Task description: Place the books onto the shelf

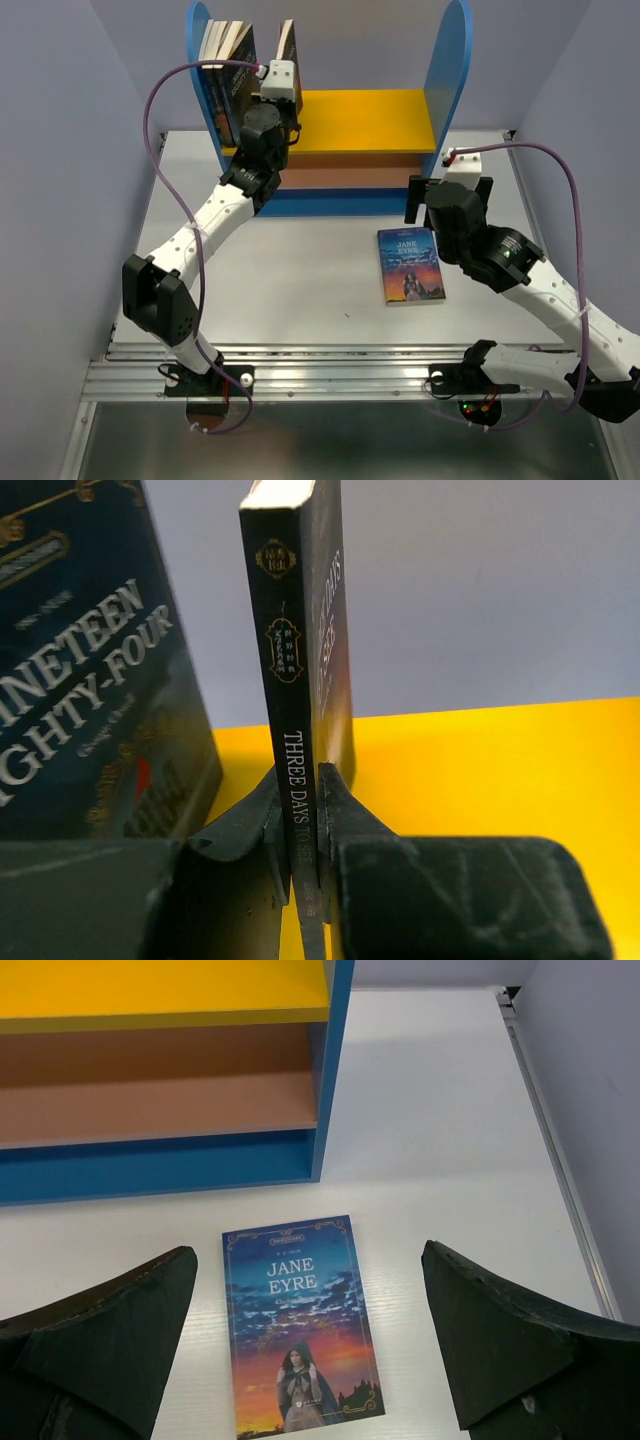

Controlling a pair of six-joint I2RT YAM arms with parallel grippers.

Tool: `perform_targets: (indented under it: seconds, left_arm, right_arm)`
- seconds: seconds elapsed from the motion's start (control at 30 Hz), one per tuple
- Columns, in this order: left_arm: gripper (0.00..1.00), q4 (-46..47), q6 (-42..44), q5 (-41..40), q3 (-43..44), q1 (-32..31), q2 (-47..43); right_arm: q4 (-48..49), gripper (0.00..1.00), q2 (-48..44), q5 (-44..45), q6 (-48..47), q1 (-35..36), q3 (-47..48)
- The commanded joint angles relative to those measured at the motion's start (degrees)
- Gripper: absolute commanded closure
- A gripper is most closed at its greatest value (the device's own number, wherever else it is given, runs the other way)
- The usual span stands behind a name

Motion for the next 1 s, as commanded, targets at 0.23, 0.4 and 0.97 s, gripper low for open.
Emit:
perform_targets:
  seconds: [0.23, 0.4, 0.97]
  left_arm:
    - [1.00, 5.93, -0.34, -3.71, -0.47, 6.17, -3.98]
    - [1.00, 6.10, 0.10, -2.75, -4.16, 7.14, -6.36]
    - [1.00, 9.44, 2.82, -8.63, -6.45, 8.90, -5.04]
  right_arm:
    - [3.43, 0.00, 0.27, 1.71, -0.91, 0.10, 0.88]
    - [3.96, 0.00, 0.35, 1.01, -1.26, 0.10, 0.71]
    - [4.31, 0.00, -0.17, -0.40, -1.26, 0.10, -0.35]
